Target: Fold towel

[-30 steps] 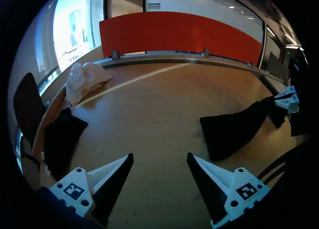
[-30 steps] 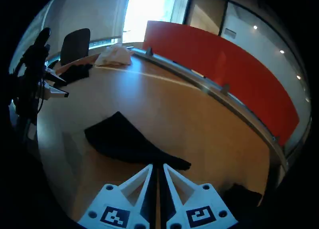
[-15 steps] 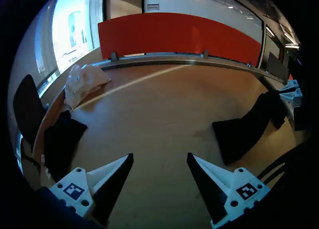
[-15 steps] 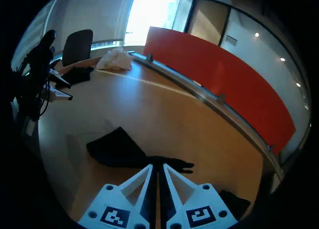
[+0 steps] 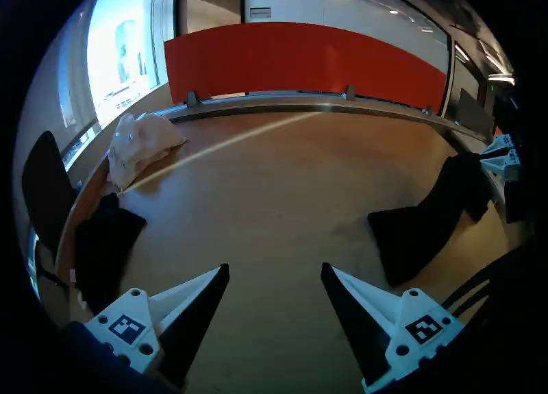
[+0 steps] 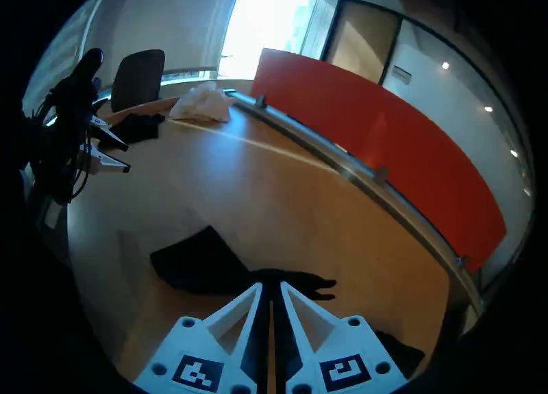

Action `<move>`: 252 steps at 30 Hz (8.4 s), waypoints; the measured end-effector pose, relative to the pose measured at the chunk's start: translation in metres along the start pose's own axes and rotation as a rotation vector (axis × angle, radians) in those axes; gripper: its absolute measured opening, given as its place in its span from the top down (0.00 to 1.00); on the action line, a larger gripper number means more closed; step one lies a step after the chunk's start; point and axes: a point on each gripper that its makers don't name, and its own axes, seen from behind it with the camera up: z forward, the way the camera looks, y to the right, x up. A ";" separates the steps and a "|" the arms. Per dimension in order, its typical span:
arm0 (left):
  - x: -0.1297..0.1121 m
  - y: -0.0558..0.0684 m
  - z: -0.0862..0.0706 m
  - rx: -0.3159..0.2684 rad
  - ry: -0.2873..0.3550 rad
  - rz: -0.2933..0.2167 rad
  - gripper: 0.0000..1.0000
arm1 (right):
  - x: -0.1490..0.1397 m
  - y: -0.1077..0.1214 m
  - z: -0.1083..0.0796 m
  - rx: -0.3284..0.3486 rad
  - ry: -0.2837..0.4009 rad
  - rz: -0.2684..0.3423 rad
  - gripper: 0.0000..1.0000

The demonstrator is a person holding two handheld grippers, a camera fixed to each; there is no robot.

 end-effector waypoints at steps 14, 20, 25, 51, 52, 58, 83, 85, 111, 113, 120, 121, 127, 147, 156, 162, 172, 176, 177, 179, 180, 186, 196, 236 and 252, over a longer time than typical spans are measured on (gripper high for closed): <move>-0.001 0.001 -0.001 0.001 -0.001 0.001 0.00 | 0.001 -0.038 0.022 0.081 -0.013 -0.053 0.92; -0.002 0.001 -0.001 0.002 -0.001 0.002 0.00 | 0.003 -0.062 0.034 0.129 -0.012 -0.061 0.92; -0.002 -0.001 -0.003 0.007 0.002 0.001 0.00 | 0.007 -0.079 0.043 0.161 -0.008 -0.063 0.92; -0.009 -0.012 -0.009 0.021 -0.002 -0.014 0.00 | -0.004 -0.115 0.054 0.240 -0.057 -0.051 0.19; -0.009 -0.011 -0.009 0.021 -0.001 -0.014 0.00 | -0.004 -0.115 0.054 0.238 -0.057 -0.051 0.19; -0.008 -0.009 -0.009 0.017 0.001 -0.012 0.00 | -0.009 -0.114 0.054 0.232 -0.061 -0.049 0.19; -0.007 -0.006 -0.009 0.015 0.004 -0.009 0.00 | -0.088 -0.119 0.062 0.220 -0.162 0.011 0.18; -0.007 -0.006 -0.009 0.015 0.003 -0.008 0.00 | -0.095 -0.119 0.063 0.219 -0.173 0.016 0.18; -0.009 -0.004 -0.006 0.010 -0.001 -0.007 0.00 | -0.134 -0.123 0.066 0.214 -0.240 0.019 0.28; -0.009 -0.004 -0.006 0.010 -0.001 -0.007 0.00 | -0.135 -0.123 0.065 0.212 -0.242 0.018 0.32; -0.008 -0.004 -0.006 0.012 0.000 -0.006 0.00 | -0.138 -0.123 0.064 0.213 -0.255 0.032 0.57; -0.008 -0.004 -0.006 0.012 0.000 -0.007 0.00 | -0.139 -0.123 0.064 0.213 -0.255 0.034 0.59; -0.009 -0.004 -0.007 0.013 -0.001 -0.009 0.00 | -0.140 -0.121 0.064 0.206 -0.257 0.040 0.65; -0.009 -0.001 -0.009 0.014 0.004 -0.009 0.00 | -0.143 -0.122 0.063 0.210 -0.283 0.070 0.91; -0.009 -0.001 -0.010 0.013 0.005 -0.009 0.00 | -0.139 -0.117 0.061 0.190 -0.261 0.066 0.95; -0.008 -0.001 -0.009 0.011 0.008 -0.008 0.00 | -0.121 -0.111 0.057 0.175 -0.222 0.062 0.95; -0.001 0.000 -0.011 0.008 0.024 -0.013 0.00 | -0.055 -0.088 0.040 0.147 -0.101 0.042 0.95; 0.002 0.000 -0.012 0.006 0.031 -0.013 0.00 | -0.030 -0.078 0.033 0.138 -0.060 0.032 0.95; 0.002 0.000 -0.012 0.006 0.033 -0.013 0.00 | -0.023 -0.076 0.031 0.135 -0.048 0.029 0.95; 0.003 0.000 -0.012 0.005 0.036 -0.013 0.00 | -0.011 -0.071 0.027 0.128 -0.030 0.022 0.95; 0.004 -0.001 -0.013 0.005 0.038 -0.013 0.00 | -0.005 -0.069 0.025 0.123 -0.019 0.018 0.95; 0.006 -0.002 -0.014 0.004 0.046 -0.016 0.00 | 0.028 -0.053 0.013 0.095 0.038 0.020 0.95; 0.009 -0.003 -0.016 -0.001 0.058 -0.016 0.00 | 0.047 -0.027 -0.009 0.036 0.081 0.041 0.95; 0.016 0.004 -0.013 -0.007 0.056 0.007 0.00 | 0.004 0.131 -0.050 -0.166 0.054 0.163 0.95; 0.020 0.011 -0.008 -0.006 0.048 0.013 0.00 | -0.029 0.205 -0.057 -0.246 0.007 0.199 0.95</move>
